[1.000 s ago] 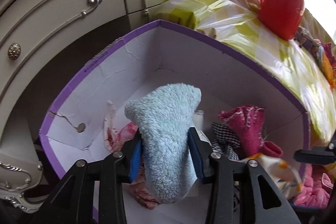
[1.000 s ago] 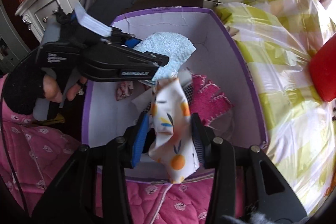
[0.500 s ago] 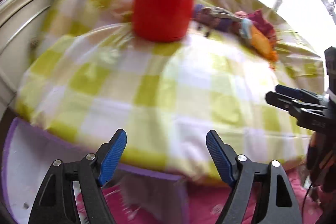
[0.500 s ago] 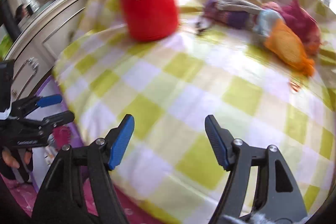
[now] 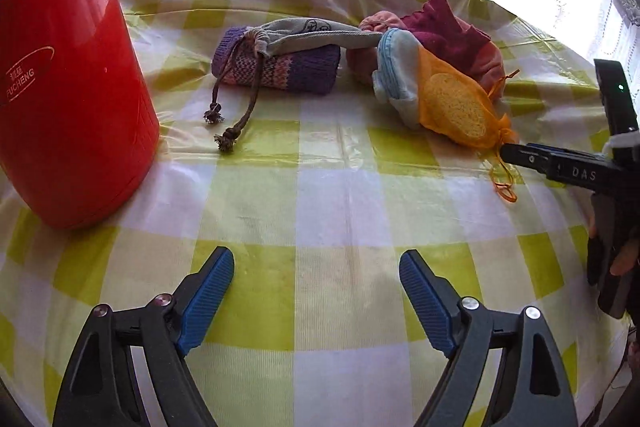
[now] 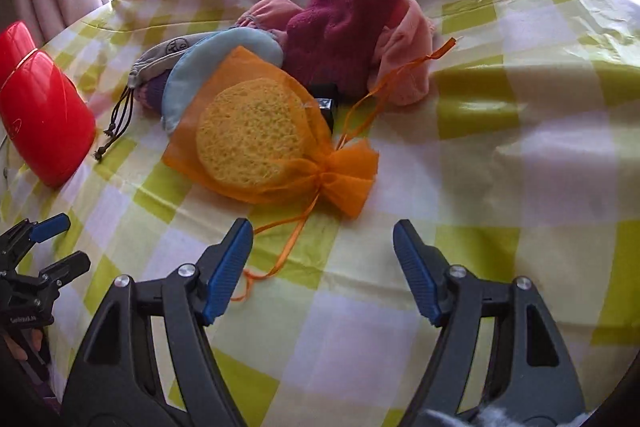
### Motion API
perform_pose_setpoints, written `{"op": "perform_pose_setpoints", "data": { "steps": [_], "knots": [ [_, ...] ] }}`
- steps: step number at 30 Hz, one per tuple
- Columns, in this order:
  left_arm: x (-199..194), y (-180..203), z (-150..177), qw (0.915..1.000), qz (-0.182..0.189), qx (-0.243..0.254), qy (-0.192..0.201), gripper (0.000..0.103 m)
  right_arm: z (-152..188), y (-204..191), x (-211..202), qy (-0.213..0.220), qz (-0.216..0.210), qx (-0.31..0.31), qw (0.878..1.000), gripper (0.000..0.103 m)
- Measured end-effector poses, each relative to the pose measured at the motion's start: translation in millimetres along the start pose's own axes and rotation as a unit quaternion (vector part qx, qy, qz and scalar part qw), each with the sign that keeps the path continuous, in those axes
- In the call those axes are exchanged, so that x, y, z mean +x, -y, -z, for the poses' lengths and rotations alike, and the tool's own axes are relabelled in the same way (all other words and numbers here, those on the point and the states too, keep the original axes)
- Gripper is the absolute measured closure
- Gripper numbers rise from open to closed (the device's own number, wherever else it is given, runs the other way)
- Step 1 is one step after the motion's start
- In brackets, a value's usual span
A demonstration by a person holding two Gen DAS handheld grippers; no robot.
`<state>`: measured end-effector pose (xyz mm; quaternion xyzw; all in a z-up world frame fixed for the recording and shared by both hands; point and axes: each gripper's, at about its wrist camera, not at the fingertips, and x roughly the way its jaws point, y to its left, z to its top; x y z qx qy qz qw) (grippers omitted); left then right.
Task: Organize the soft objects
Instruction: 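Grasp the orange mesh sponge bag with the right tool, then grasp the light-blue pouch with the left tool while the right tool holds the sponge bag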
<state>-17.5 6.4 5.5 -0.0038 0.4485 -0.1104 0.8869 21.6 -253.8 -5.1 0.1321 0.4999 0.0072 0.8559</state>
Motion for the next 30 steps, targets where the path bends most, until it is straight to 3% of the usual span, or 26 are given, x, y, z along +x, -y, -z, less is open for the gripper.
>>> {"op": "perform_pose_setpoints", "data": {
  "steps": [3,5,6,7,8,11,15,19,24,30],
  "knots": [
    [3,3,1,0.9999,0.009,0.009,-0.008,0.0,-17,6,15,0.006,-0.025,0.006,1.0,0.027],
    [7,9,1,0.9996,-0.01,0.023,-0.014,0.0,-21,2,17,0.005,-0.035,-0.015,0.999,0.028],
    [9,14,1,0.999,-0.023,0.033,-0.019,0.0,-19,-1,14,0.011,-0.039,-0.029,0.999,0.04],
    [10,17,1,0.9983,-0.032,0.044,-0.022,0.0,-15,-6,9,0.012,-0.04,-0.039,0.998,0.073],
    [11,18,1,0.9984,-0.029,0.044,-0.022,0.0,-7,-10,3,0.005,-0.023,-0.05,0.998,0.079],
    [11,15,1,0.9985,-0.028,0.041,-0.022,0.0,37,-19,-30,0.004,-0.026,-0.063,0.998,0.082],
    [11,15,1,0.9985,-0.028,0.04,-0.023,0.0,104,-8,-76,0.012,-0.016,-0.031,0.999,0.086],
    [19,18,-10,0.9985,-0.037,0.028,-0.027,0.0,140,12,-108,0.028,0.006,0.024,0.999,0.09],
    [63,44,-58,0.9983,-0.038,0.029,-0.033,0.0,140,7,-103,0.025,0.029,0.021,0.999,0.091],
    [120,79,-121,0.9978,-0.041,0.036,-0.036,0.0,135,7,-99,0.028,0.024,0.021,0.999,0.09]
  ]
}}
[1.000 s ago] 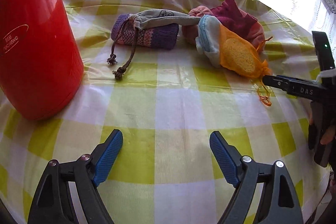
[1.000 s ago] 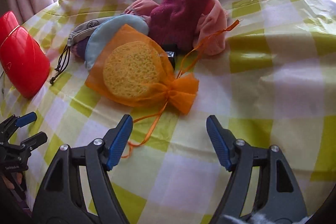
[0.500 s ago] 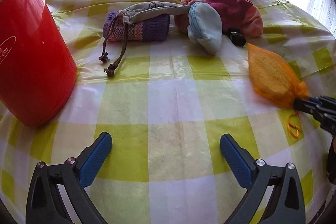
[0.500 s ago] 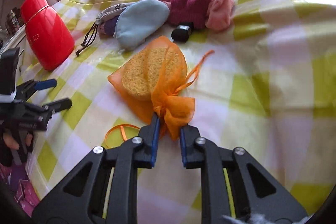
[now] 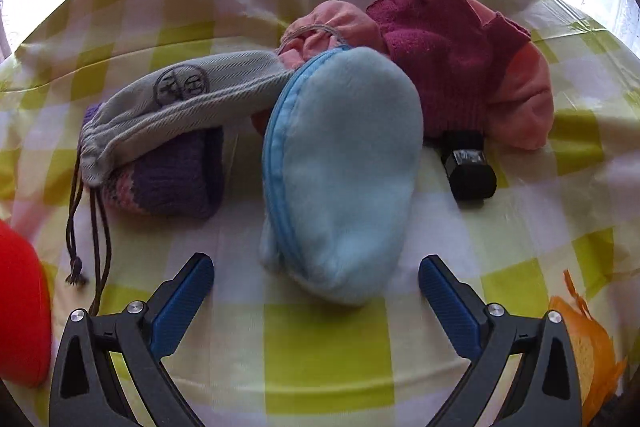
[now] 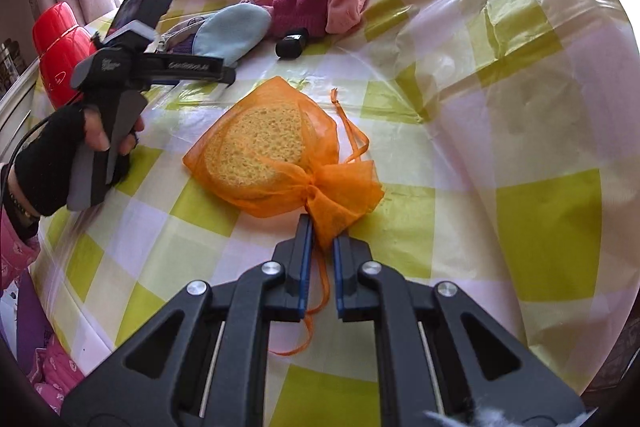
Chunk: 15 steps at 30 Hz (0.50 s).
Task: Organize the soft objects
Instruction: 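Grasp the light-blue pouch with the left tool while the right tool holds the sponge bag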
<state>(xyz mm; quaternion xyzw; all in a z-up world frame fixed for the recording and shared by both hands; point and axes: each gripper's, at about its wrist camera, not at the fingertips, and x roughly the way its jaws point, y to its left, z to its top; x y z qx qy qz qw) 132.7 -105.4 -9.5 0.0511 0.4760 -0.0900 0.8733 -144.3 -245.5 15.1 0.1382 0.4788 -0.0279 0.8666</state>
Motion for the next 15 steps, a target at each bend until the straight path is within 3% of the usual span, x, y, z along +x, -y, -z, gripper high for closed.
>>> {"op": "perform_pose_setpoints", "data": {
  "steps": [3,5,6,7,10,15],
  "knots": [
    [10,5,-14,1.0,0.006,0.0,0.004,0.004,0,2,-1,0.001,-0.003,0.004,1.0,0.09],
    [-2,4,-7,0.9996,0.016,0.004,0.024,0.041,1,2,-1,0.002,-0.004,0.005,1.0,0.09],
    [-11,3,2,0.9991,0.029,0.011,0.029,0.068,0,2,-1,0.002,-0.006,0.007,1.0,0.09],
    [-21,2,14,0.9984,0.048,0.016,0.027,0.075,0,3,-1,0.003,-0.008,0.009,1.0,0.09],
    [-60,-5,68,0.9967,0.07,0.027,0.031,0.076,0,3,-2,0.004,-0.008,0.01,1.0,0.091],
    [-120,-24,155,0.9962,0.068,0.026,0.047,0.076,-1,3,-1,0.004,-0.008,0.009,1.0,0.091]
  ]
}}
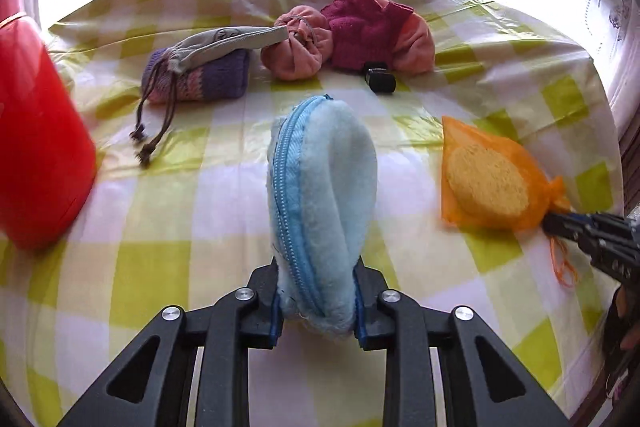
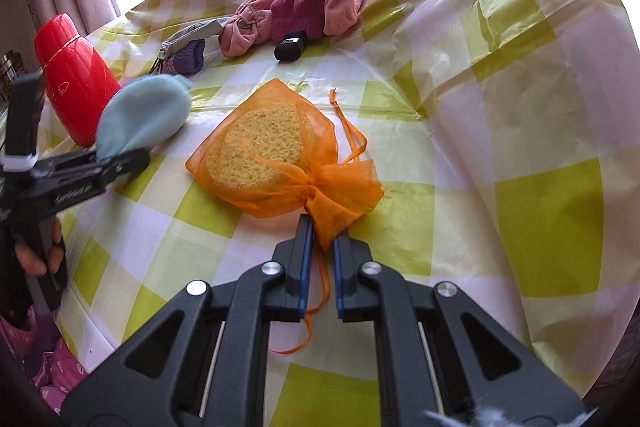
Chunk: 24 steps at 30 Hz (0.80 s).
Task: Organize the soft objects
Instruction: 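Grasp the light-blue pouch with the left tool while the right tool holds the sponge bag, then carry the blue pouch and sponge bag with both tools to the box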
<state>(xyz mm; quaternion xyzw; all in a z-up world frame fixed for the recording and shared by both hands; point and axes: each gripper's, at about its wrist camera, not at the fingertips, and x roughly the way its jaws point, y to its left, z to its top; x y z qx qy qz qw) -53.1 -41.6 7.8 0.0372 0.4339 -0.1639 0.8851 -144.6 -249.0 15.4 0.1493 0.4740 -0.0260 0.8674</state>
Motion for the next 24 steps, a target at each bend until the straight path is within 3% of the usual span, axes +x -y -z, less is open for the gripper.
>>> {"op": "perform_pose_setpoints", "data": {
  "steps": [5,8,10,12,13,17,20,21,22,23,24],
  "knots": [
    [-14,-6,18,0.9998,0.003,-0.016,0.008,0.074,0,-3,0,0.0,0.009,-0.008,1.0,0.091],
    [-10,5,14,0.9999,0.001,0.015,0.002,0.054,1,-5,-1,-0.001,0.002,-0.013,1.0,0.086],
    [-7,19,14,0.9988,0.002,0.048,-0.007,0.033,1,-8,-2,-0.001,-0.019,-0.022,1.0,0.061],
    [-7,20,16,0.9987,-0.01,0.049,-0.008,0.028,0,-16,1,-0.008,-0.032,-0.049,0.998,0.037],
    [-7,16,15,0.9993,-0.003,0.037,-0.007,0.028,-2,-21,4,-0.013,-0.021,-0.06,0.998,0.032],
    [-11,1,12,0.9995,0.029,-0.007,0.003,0.028,-10,-29,17,-0.027,0.019,-0.09,0.995,0.028],
    [-12,-1,12,0.9994,0.028,-0.018,0.006,0.028,-20,-21,23,-0.023,0.001,-0.067,0.997,0.028],
    [-13,-2,12,0.9993,0.029,-0.024,0.008,0.029,-22,-17,23,-0.021,-0.007,-0.057,0.998,0.028],
    [-13,-4,12,0.9991,0.029,-0.03,0.01,0.037,-24,-13,24,-0.017,-0.013,-0.047,0.999,0.035],
    [-14,-7,13,0.999,0.021,-0.037,0.013,0.043,-24,-10,22,-0.012,-0.011,-0.038,0.999,0.05],
    [-15,-10,14,0.9986,0.014,-0.048,0.017,0.053,-25,-7,23,-0.013,-0.003,-0.026,1.0,0.091]
  ]
}}
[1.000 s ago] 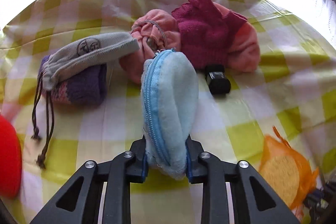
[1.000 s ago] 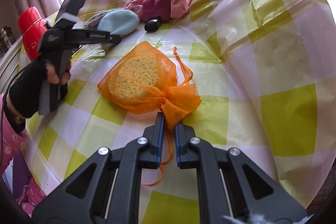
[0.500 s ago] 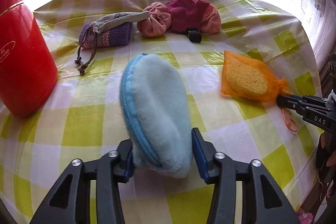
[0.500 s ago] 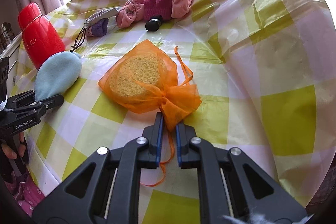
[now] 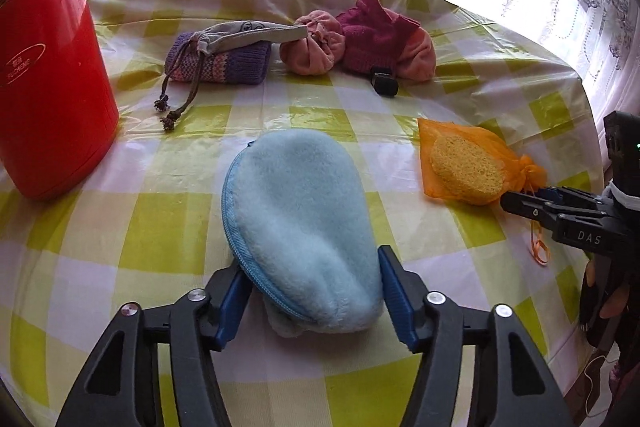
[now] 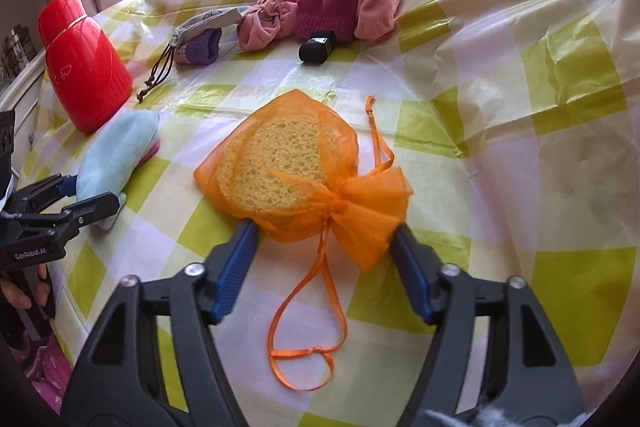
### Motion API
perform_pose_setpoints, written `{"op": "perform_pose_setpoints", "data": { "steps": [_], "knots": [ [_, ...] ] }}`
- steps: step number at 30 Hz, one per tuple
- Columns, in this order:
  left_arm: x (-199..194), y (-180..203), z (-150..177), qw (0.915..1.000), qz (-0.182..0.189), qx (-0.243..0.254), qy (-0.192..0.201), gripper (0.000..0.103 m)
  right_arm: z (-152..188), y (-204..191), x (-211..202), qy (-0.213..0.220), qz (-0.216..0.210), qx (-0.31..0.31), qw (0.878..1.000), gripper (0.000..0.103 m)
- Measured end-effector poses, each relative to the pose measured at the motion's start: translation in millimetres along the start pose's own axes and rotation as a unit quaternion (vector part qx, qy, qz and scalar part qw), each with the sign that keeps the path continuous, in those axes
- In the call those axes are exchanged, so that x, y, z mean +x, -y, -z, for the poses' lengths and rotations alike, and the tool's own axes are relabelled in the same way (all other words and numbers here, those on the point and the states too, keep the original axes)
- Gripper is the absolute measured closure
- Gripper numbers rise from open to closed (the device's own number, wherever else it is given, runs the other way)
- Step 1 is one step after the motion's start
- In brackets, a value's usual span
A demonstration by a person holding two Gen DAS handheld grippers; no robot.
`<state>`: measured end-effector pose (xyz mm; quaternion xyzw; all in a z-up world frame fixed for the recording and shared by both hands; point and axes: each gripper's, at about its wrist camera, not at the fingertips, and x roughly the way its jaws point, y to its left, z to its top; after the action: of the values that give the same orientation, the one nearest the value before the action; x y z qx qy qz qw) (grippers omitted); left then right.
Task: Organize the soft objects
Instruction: 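Carry the blue pouch and sponge bag with both tools to the box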
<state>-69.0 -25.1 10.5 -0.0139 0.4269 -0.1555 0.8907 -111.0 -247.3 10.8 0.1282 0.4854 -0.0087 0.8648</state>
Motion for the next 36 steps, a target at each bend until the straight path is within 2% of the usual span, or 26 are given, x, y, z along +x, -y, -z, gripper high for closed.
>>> {"op": "perform_pose_setpoints", "data": {
  "steps": [1,3,8,11,12,14,15,16,17,18,24,26,27,31,36],
  "knots": [
    [-1,-3,0,1.0,0.0,-0.009,0.003,0.063,1,3,0,0.0,0.001,0.011,1.0,0.099],
    [-2,-9,1,0.9997,0.011,-0.021,0.006,0.071,5,-1,-6,0.005,0.011,0.016,1.0,0.099],
    [-6,-10,3,0.9997,0.002,-0.024,0.009,0.072,33,-28,-25,0.001,0.019,0.013,1.0,0.099],
    [-15,-9,11,0.9997,-0.005,-0.023,0.011,0.072,46,-34,-37,-0.016,-0.009,0.023,1.0,0.099],
    [-17,-8,15,0.9997,-0.005,-0.019,0.012,0.072,48,-34,-40,-0.024,-0.017,0.021,0.999,0.095],
    [-21,-6,21,0.9998,-0.009,-0.008,0.015,0.072,49,-30,-45,-0.039,-0.019,0.012,0.999,0.083],
    [-21,-6,22,0.9998,-0.01,-0.004,0.015,0.072,47,-29,-47,-0.044,-0.007,0.005,0.999,0.056],
    [-21,-6,22,0.9998,-0.009,-0.005,0.015,0.072,44,-29,-48,-0.047,0.011,-0.007,0.999,0.022],
    [-20,-7,21,0.9999,-0.007,-0.008,0.013,0.072,41,-30,-49,-0.044,0.029,-0.024,0.998,0.013],
    [-19,-8,20,0.9998,-0.006,-0.011,0.013,0.072,36,-33,-48,-0.042,0.038,-0.043,0.997,0.012],
    [-16,-7,19,0.9999,-0.009,-0.006,0.014,0.071,10,-44,-24,-0.047,0.036,-0.09,0.994,0.014],
    [-16,-7,19,0.9999,-0.009,-0.004,0.013,0.071,10,-52,-21,-0.037,0.031,-0.1,0.994,0.045],
    [-17,-7,19,0.9998,-0.01,-0.004,0.014,0.071,11,-54,-17,-0.042,0.035,-0.096,0.994,0.084],
    [-17,-6,19,0.9998,-0.011,-0.004,0.014,0.07,28,-64,-21,-0.04,0.06,-0.083,0.994,0.086],
    [-17,-5,19,0.9998,-0.011,-0.004,0.014,0.07,51,-62,-42,-0.04,0.041,-0.047,0.997,0.086]
  ]
}}
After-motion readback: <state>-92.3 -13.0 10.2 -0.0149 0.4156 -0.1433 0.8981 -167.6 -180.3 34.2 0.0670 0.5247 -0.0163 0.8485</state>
